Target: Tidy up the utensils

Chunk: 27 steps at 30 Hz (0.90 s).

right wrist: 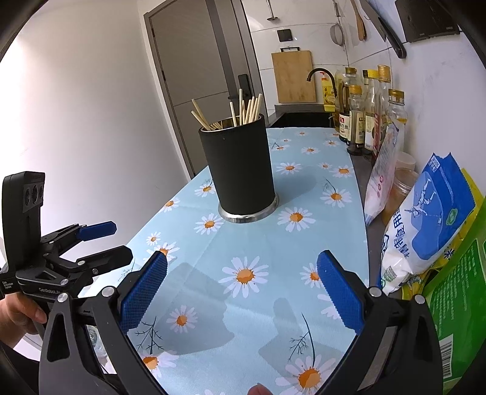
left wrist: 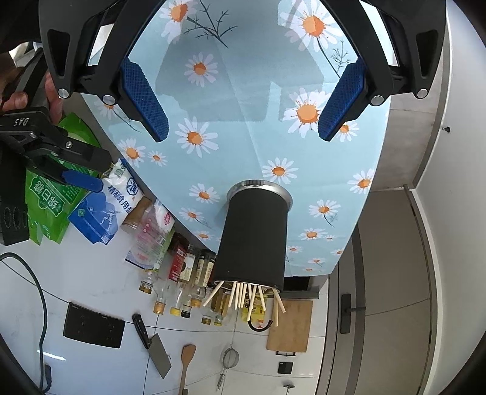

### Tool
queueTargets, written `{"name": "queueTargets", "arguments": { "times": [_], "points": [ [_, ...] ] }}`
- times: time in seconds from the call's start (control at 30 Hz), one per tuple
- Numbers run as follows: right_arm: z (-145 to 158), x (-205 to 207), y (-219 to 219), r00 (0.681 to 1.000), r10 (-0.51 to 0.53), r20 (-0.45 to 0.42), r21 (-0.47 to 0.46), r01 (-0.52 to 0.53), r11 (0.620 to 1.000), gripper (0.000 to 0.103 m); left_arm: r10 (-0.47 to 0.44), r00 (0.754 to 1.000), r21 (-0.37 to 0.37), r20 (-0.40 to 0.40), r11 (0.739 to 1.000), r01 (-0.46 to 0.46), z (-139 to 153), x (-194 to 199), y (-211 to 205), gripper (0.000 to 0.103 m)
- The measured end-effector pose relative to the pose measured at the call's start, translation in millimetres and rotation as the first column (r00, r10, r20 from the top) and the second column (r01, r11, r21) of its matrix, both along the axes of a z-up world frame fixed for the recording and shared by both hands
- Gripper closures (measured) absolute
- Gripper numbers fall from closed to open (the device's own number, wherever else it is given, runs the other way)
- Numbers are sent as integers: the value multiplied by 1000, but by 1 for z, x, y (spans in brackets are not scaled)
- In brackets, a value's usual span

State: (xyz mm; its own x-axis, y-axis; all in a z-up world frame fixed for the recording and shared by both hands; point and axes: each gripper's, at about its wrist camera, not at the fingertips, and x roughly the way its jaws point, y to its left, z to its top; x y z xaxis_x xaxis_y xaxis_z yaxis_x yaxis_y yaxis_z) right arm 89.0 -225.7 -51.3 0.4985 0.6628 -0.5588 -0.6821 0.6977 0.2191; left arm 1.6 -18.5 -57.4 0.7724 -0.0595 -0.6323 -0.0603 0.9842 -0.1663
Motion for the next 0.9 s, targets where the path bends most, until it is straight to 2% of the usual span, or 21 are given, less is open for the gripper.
{"name": "queueTargets", "arguments": {
  "times": [0.9],
  "points": [
    [-5,1,-3,999,-34,-37,-20,33,999,5,2,1000,3,-29,1000,-2,-3,2,1,7]
  ]
}}
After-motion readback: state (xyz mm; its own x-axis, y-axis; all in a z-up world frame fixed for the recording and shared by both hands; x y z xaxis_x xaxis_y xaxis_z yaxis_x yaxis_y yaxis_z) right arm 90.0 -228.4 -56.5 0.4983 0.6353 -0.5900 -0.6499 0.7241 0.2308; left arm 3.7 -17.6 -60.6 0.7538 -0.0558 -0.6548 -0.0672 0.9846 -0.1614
